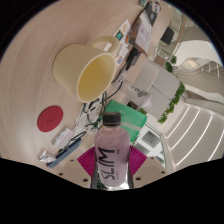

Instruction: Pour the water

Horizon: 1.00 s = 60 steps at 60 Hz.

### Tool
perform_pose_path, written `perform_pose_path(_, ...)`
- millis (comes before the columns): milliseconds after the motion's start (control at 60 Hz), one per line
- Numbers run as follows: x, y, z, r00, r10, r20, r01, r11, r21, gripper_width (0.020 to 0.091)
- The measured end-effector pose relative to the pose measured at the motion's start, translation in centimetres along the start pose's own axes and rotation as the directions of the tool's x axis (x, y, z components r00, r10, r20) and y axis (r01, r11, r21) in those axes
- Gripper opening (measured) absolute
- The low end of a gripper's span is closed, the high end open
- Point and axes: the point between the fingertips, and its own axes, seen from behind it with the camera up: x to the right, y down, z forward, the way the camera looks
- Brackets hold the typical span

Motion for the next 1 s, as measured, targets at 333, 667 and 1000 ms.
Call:
perform_pose_path(333, 1.4, -0.5, -0.4, 0.991, -0.121, 0.058, 0.118, 0.992, 0.05, 0.0412)
perform_pose_path(667, 8.6, 3.2, -0.9, 0.174, 0.976, 0.132, -0.971, 0.148, 0.19, 0.0446)
perform_pose_path(1000, -4.3, -2.2, 1.3, -0.464, 0.748, 0.474, -0.854, -0.52, -0.016, 0.05)
